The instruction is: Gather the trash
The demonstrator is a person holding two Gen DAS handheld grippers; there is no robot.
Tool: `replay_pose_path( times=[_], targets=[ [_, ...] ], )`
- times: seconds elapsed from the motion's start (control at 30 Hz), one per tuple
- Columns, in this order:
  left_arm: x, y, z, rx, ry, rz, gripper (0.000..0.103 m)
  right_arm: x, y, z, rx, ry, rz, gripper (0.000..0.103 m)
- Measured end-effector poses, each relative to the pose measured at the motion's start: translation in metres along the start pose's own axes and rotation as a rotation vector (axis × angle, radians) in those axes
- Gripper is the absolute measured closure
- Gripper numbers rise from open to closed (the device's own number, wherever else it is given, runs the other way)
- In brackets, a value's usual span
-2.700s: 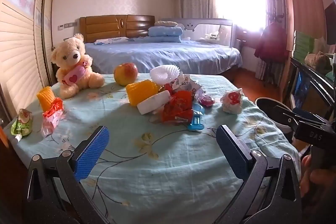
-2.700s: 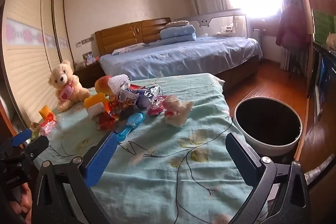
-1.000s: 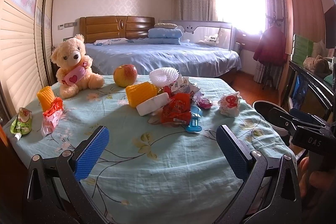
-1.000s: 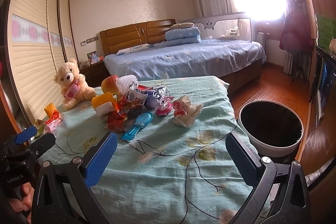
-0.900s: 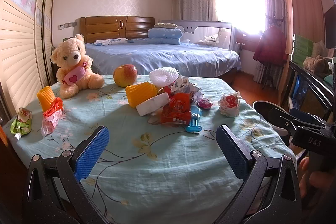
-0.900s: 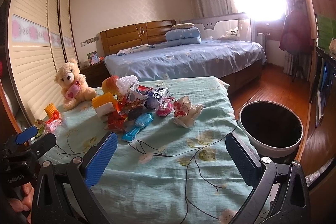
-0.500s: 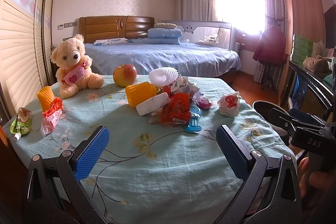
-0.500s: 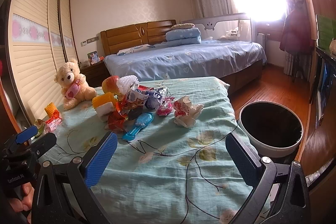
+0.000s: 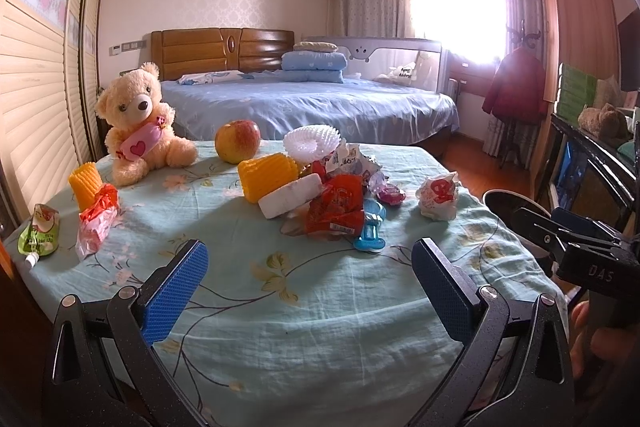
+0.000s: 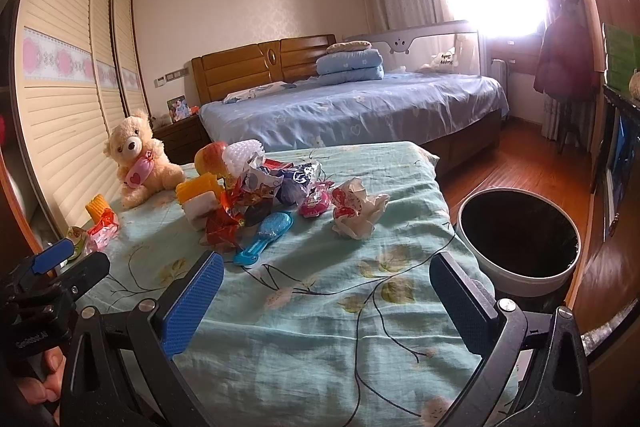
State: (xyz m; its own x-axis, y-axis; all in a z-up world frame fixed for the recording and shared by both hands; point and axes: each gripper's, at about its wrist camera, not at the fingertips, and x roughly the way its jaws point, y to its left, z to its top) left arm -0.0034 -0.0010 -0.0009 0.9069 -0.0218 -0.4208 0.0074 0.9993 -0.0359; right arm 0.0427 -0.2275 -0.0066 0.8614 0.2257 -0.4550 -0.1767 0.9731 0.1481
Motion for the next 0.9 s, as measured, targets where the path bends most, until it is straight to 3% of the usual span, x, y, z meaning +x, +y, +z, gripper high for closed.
replay_pose_path(
  times=[0.33, 0.9],
  targets=[
    [0.025, 0.005, 0.001, -0.016, 0.069, -0.014, 0.000, 0.018, -0.005, 0.003, 0.008, 0.046, 0.015, 0.000],
    [0.115, -0.003, 0.018, -0.052, 0.237, -0.070, 0.004, 0.089, -0.037, 0.018, 0.073, 0.201, 0.023, 0.003]
  ],
)
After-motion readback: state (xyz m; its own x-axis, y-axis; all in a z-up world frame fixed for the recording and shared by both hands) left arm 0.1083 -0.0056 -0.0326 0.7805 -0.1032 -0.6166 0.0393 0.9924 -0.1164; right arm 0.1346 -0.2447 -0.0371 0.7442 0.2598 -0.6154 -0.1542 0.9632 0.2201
